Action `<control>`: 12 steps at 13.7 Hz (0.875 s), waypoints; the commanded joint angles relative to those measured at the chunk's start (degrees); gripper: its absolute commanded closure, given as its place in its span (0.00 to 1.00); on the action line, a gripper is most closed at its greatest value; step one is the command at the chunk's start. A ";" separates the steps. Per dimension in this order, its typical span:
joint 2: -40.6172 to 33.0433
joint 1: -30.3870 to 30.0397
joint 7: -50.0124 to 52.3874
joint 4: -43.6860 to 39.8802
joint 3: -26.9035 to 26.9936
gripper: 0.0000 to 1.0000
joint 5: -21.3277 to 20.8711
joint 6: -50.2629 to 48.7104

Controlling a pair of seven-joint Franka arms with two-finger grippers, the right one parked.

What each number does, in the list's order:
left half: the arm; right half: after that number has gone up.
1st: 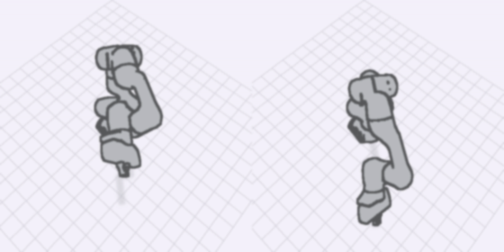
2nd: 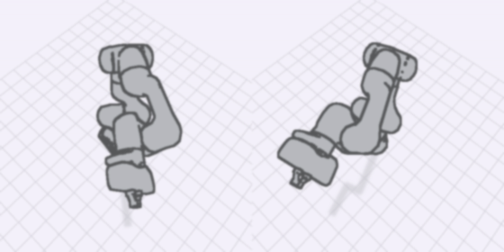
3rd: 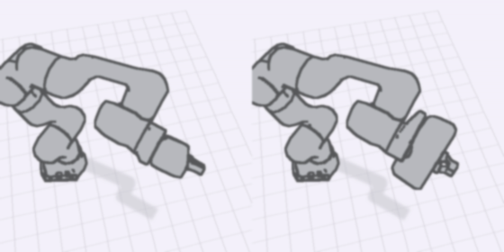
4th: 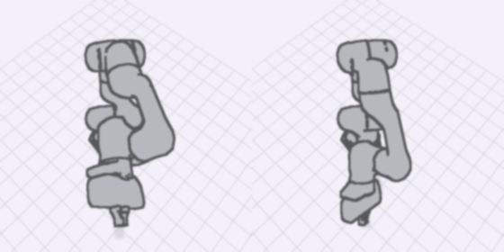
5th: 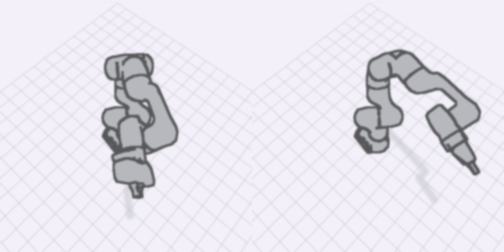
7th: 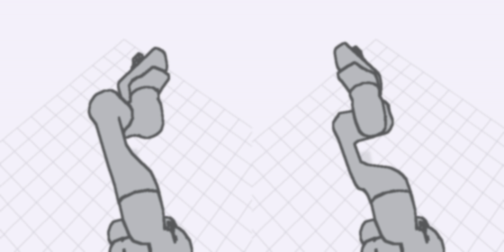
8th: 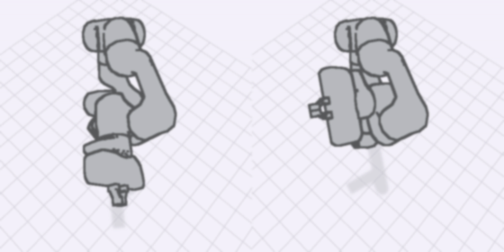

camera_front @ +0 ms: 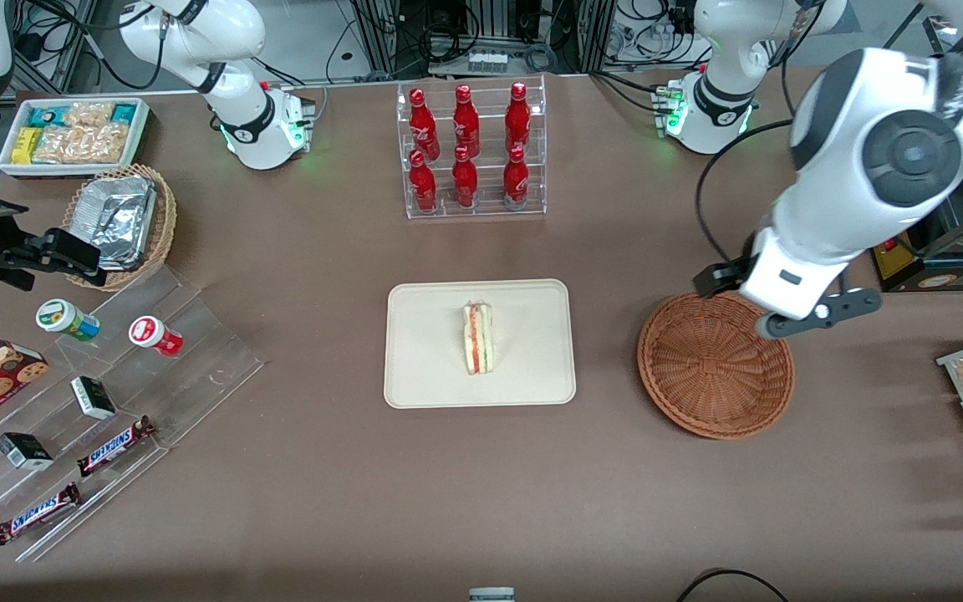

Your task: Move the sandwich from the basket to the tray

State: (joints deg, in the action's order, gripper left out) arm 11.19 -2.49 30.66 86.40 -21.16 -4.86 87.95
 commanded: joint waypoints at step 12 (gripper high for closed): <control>-11.36 -3.66 -34.44 5.97 17.99 0.01 5.04 -4.54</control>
State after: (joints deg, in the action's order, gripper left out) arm 2.62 -7.62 -1.99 90.70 -5.26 -0.23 83.70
